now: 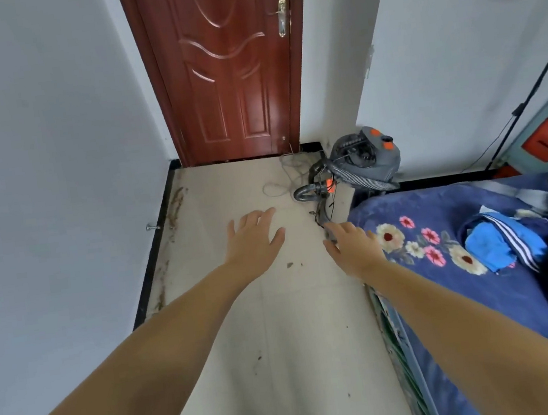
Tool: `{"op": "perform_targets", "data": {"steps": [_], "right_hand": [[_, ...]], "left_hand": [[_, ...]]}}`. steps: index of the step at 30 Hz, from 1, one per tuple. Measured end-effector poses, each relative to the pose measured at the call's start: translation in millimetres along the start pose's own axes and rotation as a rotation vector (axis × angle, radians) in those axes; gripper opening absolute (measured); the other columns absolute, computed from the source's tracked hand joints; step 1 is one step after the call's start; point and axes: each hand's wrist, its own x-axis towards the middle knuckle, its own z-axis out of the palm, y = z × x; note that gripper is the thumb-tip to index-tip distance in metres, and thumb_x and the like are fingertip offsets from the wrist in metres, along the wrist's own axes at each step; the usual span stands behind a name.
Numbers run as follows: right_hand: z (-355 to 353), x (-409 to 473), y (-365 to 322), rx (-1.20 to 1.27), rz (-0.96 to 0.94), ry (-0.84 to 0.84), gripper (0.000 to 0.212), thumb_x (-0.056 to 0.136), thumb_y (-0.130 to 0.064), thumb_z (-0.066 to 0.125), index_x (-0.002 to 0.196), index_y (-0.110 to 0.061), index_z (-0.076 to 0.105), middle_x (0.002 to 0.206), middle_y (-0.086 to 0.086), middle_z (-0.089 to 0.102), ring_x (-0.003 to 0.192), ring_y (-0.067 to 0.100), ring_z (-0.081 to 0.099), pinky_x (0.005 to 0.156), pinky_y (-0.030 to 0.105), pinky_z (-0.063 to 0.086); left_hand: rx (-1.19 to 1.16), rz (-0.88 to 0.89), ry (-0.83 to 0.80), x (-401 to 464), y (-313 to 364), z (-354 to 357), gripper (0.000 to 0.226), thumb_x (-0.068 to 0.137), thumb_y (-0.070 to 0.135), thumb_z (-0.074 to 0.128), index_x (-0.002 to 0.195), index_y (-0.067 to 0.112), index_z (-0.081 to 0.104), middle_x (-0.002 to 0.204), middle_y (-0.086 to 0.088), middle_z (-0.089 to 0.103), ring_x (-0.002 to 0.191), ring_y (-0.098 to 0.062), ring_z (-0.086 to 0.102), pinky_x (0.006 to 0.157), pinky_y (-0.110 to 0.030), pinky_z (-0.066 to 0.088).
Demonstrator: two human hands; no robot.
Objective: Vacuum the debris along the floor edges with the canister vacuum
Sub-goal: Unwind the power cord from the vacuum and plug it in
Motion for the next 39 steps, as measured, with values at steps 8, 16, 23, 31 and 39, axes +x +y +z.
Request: {"op": "perform_targets", "data": {"steps": [8, 16, 23, 31, 39], "right_hand": [[-16.5, 173.0, 48.7, 0.021, 0.115, 0.011, 0.045, 0.1, -0.036, 0.032, 0.142, -0.021, 0.032, 0.137, 0.007, 0.046, 0.124, 0.029, 0.044, 0.104, 0.045, 0.028], [-58.0, 345.0, 122.3, -0.019, 0.192, -0.039, 0.044, 0.1, -0.035, 0.03, 0.142, -0.021, 0.033, 0.137, 0.008, 0.046, 0.125, 0.028, 0.043, 0.105, 0.046, 0.029], [-60.2, 461.4, 157.8, 0.021, 0.266, -0.091, 0.045, 0.1, -0.039, 0.029, 0.142, -0.022, 0.032, 0.139, 0.008, 0.044, 0.126, 0.028, 0.042, 0.105, 0.047, 0.029], [-44.8, 586.5, 205.7, 0.237, 0.556, -0.127, 0.045, 0.1, -0.035, 0.032, 0.143, -0.021, 0.031, 0.139, 0.012, 0.043, 0.125, 0.031, 0.042, 0.104, 0.048, 0.031], [-5.3, 669.9, 278.2, 0.632, 0.833, -0.057, 0.044, 0.101, -0.028, 0.036, 0.137, -0.004, 0.039, 0.137, 0.019, 0.044, 0.124, 0.034, 0.043, 0.098, 0.037, 0.035]], "left_hand": [[0.003, 0.074, -0.032, 194.5, -7.0, 17.7, 0.051, 0.099, 0.041, 0.029, 0.147, 0.023, 0.026, 0.15, 0.0, 0.033, 0.139, -0.019, 0.025, 0.117, -0.044, 0.011], [-0.059, 0.076, -0.065, 382.5, 5.0, 34.2, 0.049, 0.099, 0.038, 0.033, 0.145, 0.023, 0.03, 0.146, 0.0, 0.038, 0.137, -0.019, 0.029, 0.115, -0.041, 0.015], [-0.073, 0.144, -0.129, 528.8, 9.8, 60.5, 0.049, 0.099, 0.037, 0.034, 0.144, 0.02, 0.033, 0.146, 0.0, 0.04, 0.136, -0.02, 0.032, 0.113, -0.041, 0.021], [-0.113, 0.301, -0.18, 704.7, 13.5, 97.0, 0.047, 0.098, 0.035, 0.038, 0.142, 0.02, 0.038, 0.142, -0.002, 0.046, 0.13, -0.022, 0.04, 0.109, -0.038, 0.028], [-0.089, 0.372, -0.464, 820.5, 55.3, 186.4, 0.048, 0.099, 0.035, 0.038, 0.143, 0.016, 0.036, 0.145, -0.004, 0.042, 0.133, -0.023, 0.037, 0.11, -0.039, 0.03]]}}
